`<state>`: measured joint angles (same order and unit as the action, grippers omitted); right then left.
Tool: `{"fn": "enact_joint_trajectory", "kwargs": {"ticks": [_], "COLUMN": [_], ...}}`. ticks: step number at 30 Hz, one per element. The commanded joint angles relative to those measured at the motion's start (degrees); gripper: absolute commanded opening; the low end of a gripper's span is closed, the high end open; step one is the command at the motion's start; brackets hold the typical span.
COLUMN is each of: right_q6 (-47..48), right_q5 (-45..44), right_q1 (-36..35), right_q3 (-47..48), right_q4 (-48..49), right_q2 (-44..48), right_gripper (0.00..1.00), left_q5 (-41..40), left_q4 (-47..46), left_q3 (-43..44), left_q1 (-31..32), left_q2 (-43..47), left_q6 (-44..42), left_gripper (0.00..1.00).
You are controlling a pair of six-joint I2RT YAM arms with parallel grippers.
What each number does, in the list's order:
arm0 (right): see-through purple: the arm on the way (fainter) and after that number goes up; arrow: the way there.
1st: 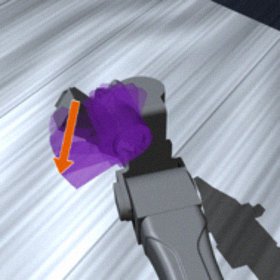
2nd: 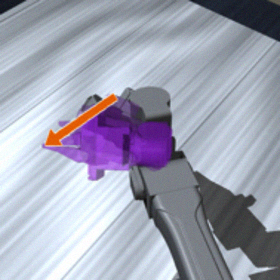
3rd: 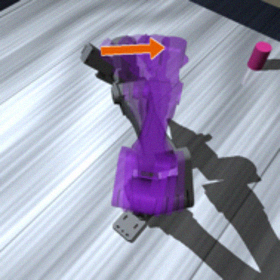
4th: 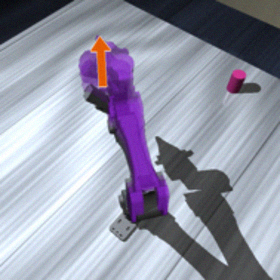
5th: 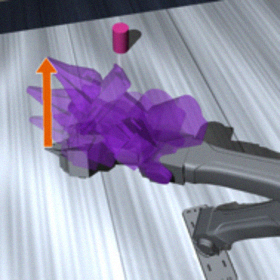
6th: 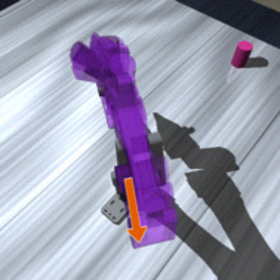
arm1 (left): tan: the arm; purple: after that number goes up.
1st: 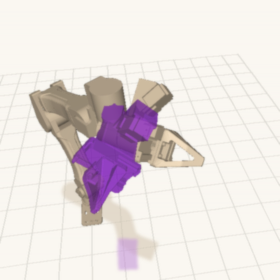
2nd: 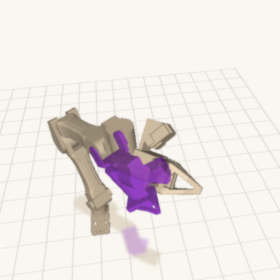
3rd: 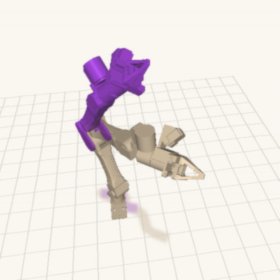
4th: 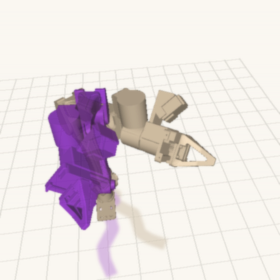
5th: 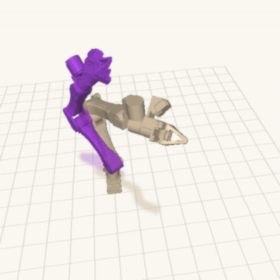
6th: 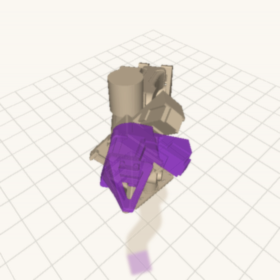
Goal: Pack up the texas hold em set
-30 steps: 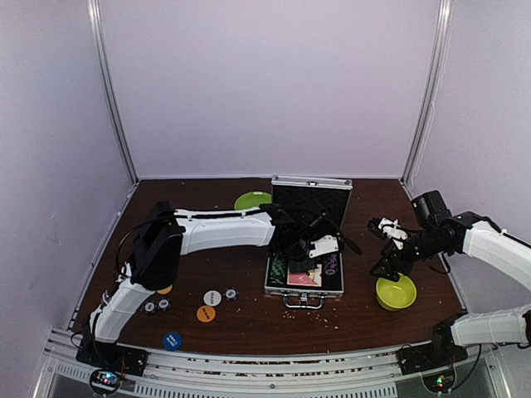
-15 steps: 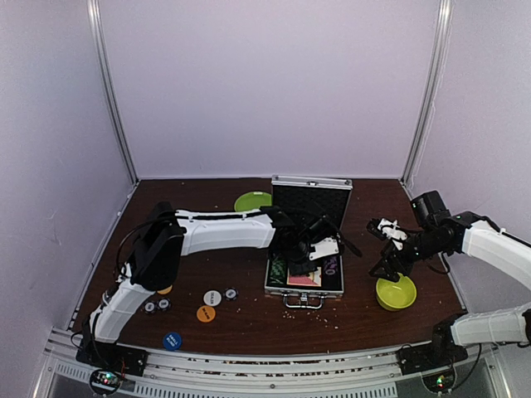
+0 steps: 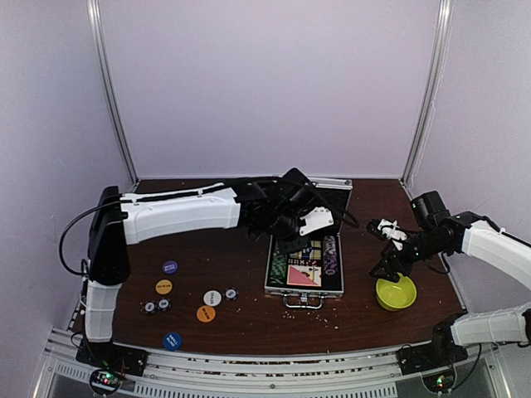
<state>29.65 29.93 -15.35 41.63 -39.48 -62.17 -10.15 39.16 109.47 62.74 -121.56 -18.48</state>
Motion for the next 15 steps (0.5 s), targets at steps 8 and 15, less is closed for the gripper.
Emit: {"fn": "enact_joint_trajectory", "kwargs": {"ticks": [8, 15], "right_q6": [0.67, 0.85], "right_q5": [0.0, -0.09], "right_q1": [0.42, 0.45], "right_q3": [1.07, 1.38], "right_q4": [-0.9, -1.21], "right_q2": [1.0, 0.91], "right_gripper": [0.81, 0.81], "left_q5": [-11.08, -30.69], "left_q4": [-13.0, 1.39], "left_q3": [-26.91, -29.94], "left_q1": [0.11, -2.22], "left_q2": [23.04, 27.16], "left_q6": [16.21, 33.2], "left_gripper": [0.98, 0.98]}}
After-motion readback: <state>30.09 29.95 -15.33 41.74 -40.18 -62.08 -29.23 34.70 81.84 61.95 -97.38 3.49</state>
